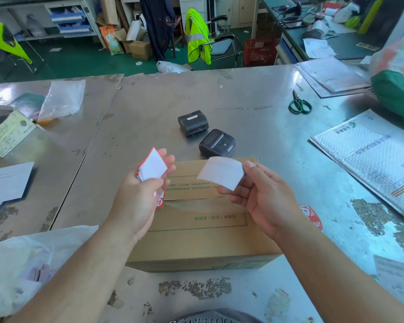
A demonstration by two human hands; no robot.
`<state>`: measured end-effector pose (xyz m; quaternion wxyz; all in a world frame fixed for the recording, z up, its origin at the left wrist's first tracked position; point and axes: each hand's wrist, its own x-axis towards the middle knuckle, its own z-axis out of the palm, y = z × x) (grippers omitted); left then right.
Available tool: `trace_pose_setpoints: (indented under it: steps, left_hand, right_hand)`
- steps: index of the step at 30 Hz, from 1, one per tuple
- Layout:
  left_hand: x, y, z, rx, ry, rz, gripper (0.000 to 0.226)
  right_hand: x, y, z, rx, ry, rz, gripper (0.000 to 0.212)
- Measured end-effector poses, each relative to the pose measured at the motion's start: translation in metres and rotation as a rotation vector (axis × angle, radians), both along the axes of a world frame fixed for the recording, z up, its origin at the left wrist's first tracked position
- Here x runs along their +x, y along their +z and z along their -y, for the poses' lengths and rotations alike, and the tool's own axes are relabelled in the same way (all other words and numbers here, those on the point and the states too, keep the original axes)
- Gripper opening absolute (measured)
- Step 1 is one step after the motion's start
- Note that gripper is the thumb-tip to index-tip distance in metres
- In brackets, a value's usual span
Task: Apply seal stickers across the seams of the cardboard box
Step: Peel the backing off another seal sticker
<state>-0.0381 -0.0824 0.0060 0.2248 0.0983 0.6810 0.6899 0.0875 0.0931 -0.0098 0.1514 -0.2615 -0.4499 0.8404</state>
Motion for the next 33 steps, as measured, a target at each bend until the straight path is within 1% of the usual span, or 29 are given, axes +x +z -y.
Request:
trace_pose_setpoints:
  steps: [2, 4, 8, 10, 14, 17, 21, 25, 28, 31, 33]
  left_hand:
    - [0.001, -0.001, 0.001, -0.083, -0.033, -0.083, 0.067]
    - [0.002, 0.000, 0.001, -0.103, -0.011, -0.096, 0.072]
    - [0.000, 0.001, 0.000, -0.122, 0.045, -0.118, 0.064]
    - [0.000, 0.001, 0.001, -0.110, 0.034, -0.085, 0.058]
    - [0.004, 0.004, 0.000, -0.041, -0.051, -0.032, 0.047]
    - [0.007, 0.007, -0.002, 0.067, -0.092, 0.014, 0.038]
    - [0.008, 0.005, 0.000, 0.117, -0.099, 0.078, 0.025]
    - [0.007, 0.007, 0.000, 0.116, -0.125, 0.067, 0.026]
    - [0.008, 0.006, -0.003, 0.078, -0.076, 0.083, 0.026]
    - [0.009, 0.006, -0.005, 0.087, -0.069, 0.051, 0.016]
    - [0.007, 0.004, -0.004, -0.011, -0.081, -0.053, 0.035]
  right_hand:
    - [0.000, -0.001, 0.001, 0.007, -0.002, 0.011, 0.038]
    - [0.000, 0.000, 0.001, 0.013, -0.008, 0.019, 0.036]
    - [0.000, 0.002, 0.002, 0.012, -0.015, 0.036, 0.026]
    - [0.000, 0.003, 0.002, 0.011, -0.018, 0.049, 0.023]
    - [-0.001, 0.006, 0.002, 0.008, -0.028, 0.085, 0.021]
    - [-0.001, 0.008, 0.001, 0.003, -0.042, 0.098, 0.020]
    - [-0.002, 0.007, 0.000, 0.004, -0.049, 0.117, 0.019]
    - [-0.003, 0.007, 0.000, 0.013, -0.036, 0.123, 0.019]
    - [-0.004, 0.007, 0.000, 0.016, -0.027, 0.119, 0.019]
    - [-0.005, 0.008, 0.000, 0.013, -0.029, 0.117, 0.019]
    - [-0.005, 0.009, 0.001, 0.008, -0.028, 0.116, 0.019]
